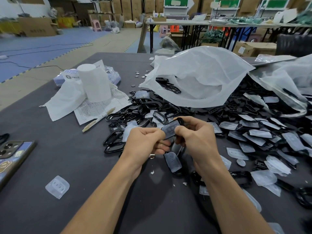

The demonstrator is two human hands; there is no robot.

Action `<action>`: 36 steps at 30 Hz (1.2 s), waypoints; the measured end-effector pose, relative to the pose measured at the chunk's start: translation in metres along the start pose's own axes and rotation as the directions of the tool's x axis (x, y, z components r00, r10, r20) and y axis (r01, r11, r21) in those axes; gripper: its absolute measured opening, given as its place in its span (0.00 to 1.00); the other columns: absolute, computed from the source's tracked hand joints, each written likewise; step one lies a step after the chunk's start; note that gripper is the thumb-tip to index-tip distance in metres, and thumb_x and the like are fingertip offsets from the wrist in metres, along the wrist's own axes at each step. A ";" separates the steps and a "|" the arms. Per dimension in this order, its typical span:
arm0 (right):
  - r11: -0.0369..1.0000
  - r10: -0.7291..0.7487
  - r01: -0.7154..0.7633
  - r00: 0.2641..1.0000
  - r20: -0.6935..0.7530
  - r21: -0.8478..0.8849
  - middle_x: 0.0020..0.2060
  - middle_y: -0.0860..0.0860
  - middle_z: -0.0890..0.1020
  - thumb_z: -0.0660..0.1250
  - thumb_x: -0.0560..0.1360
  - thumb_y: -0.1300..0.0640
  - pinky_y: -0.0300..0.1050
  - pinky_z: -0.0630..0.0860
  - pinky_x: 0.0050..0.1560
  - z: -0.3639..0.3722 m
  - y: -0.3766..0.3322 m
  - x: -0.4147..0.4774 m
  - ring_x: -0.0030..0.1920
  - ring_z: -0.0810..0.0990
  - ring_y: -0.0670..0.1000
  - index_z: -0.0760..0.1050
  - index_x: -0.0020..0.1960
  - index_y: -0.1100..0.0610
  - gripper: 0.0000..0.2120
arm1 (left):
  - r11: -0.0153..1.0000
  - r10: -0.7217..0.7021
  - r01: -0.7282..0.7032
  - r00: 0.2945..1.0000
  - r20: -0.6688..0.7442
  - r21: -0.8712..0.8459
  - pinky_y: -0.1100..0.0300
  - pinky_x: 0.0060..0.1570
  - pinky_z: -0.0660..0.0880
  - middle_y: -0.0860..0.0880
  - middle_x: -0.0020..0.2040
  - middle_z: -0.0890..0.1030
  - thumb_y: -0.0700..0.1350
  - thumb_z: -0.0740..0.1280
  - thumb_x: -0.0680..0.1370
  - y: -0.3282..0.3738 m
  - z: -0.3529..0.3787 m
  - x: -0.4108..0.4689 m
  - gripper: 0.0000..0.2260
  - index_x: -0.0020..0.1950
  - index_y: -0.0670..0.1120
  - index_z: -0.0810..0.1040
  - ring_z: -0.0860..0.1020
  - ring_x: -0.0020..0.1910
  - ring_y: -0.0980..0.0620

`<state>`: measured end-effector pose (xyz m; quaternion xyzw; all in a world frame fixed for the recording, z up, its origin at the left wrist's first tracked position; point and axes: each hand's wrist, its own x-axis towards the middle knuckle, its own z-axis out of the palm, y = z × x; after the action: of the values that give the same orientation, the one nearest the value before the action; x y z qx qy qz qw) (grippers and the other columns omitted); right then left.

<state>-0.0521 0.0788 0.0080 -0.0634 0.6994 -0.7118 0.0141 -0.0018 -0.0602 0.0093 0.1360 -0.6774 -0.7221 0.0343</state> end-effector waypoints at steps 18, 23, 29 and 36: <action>0.999 0.032 -0.034 0.999 -0.031 -0.043 0.31 0.49 0.84 0.70 0.76 0.65 0.42 0.74 0.33 -0.001 -0.001 -0.001 0.29 0.79 0.49 0.85 0.47 0.54 0.08 | 0.998 0.058 -0.056 0.993 -0.099 0.028 0.63 0.28 0.75 0.43 0.30 0.82 0.33 0.69 0.74 -0.005 0.004 0.003 0.13 0.34 0.45 0.87 0.79 0.26 0.51; 0.732 -0.291 0.364 0.931 0.219 -0.576 0.62 0.33 0.80 0.71 0.68 0.61 0.30 0.68 0.66 -0.015 -0.018 -0.007 0.64 0.74 0.38 0.81 0.63 0.39 0.26 | 0.994 -0.023 0.013 0.996 -0.090 -0.104 0.63 0.28 0.76 0.43 0.32 0.84 0.35 0.70 0.73 -0.004 0.003 0.003 0.10 0.43 0.46 0.89 0.80 0.26 0.51; 0.680 -0.289 0.355 0.934 0.211 -0.642 0.46 0.41 0.86 0.75 0.72 0.64 0.34 0.76 0.53 -0.021 -0.017 -0.019 0.49 0.82 0.41 0.88 0.47 0.43 0.16 | 0.974 -0.141 0.146 0.989 0.039 -0.172 0.65 0.23 0.72 0.45 0.30 0.80 0.38 0.65 0.78 0.002 0.004 0.002 0.11 0.48 0.44 0.87 0.75 0.23 0.54; 0.980 0.199 -0.201 0.967 0.157 0.000 0.38 0.54 0.88 0.74 0.73 0.70 0.35 0.78 0.39 -0.025 -0.031 -0.018 0.36 0.84 0.46 0.88 0.44 0.57 0.09 | 0.988 0.040 -0.025 0.994 0.097 -0.154 0.66 0.28 0.68 0.49 0.29 0.75 0.50 0.72 0.72 0.002 -0.007 -0.004 0.10 0.46 0.47 0.89 0.68 0.26 0.55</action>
<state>-0.0345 0.1064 0.0369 -0.0478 0.6931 -0.7053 0.1410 0.0032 -0.0664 0.0116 0.0856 -0.6233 -0.7769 0.0223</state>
